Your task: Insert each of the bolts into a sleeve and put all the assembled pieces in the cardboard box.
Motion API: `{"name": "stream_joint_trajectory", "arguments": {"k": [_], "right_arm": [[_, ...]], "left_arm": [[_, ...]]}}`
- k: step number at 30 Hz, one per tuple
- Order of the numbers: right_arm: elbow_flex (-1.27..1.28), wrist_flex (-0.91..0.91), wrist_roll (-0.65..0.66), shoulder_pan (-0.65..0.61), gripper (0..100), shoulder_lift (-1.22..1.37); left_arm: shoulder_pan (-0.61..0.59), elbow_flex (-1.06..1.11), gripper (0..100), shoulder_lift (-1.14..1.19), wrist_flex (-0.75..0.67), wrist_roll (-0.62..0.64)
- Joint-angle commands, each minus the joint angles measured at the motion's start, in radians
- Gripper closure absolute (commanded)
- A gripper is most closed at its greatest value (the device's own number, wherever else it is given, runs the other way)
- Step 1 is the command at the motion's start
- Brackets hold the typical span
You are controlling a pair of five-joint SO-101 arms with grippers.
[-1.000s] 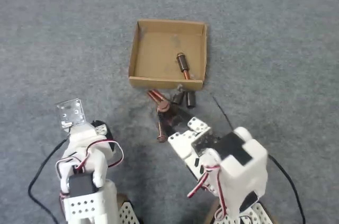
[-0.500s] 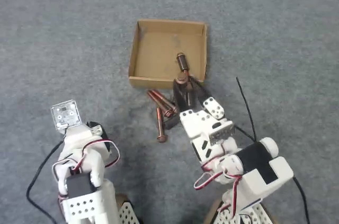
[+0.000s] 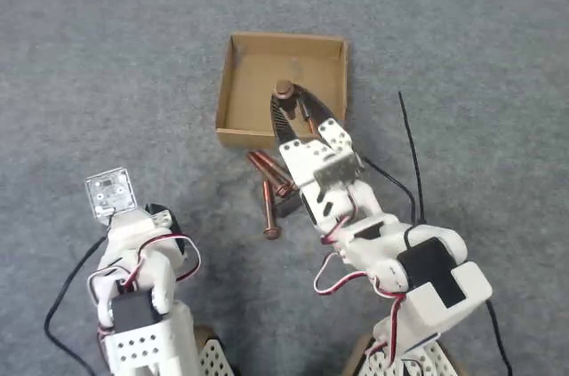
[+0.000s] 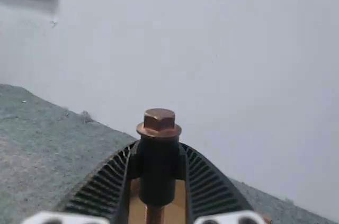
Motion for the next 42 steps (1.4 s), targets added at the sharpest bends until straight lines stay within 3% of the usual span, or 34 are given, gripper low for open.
{"name": "stream_joint_trajectory", "arguments": {"k": [1,8,14,22,34,42], "right_arm": [[-0.124,0.145,0.02,0.01,99.2,-0.067],[-0.31,0.533,0.02,0.05,99.2,-0.067],[-0.476,0.843,0.02,0.136,99.2,-0.067],[-0.661,1.268,0.02,0.182,99.2,-0.056],[-1.085,1.727,0.015,0.222,99.2,0.2],[-1.309,1.939,-0.138,0.239,99.2,0.351]], "left_arm": [[-0.002,-0.008,99,-0.014,-0.012,-0.011],[-0.002,-0.008,99,-0.014,-0.012,-0.012],[-0.002,-0.008,99,-0.014,-0.009,-0.127],[-0.002,-0.008,99,-0.014,-0.008,-0.141],[-0.002,-0.008,99,-0.014,-0.006,-0.141],[-0.002,-0.008,99,-0.014,-0.006,-0.141]]}}
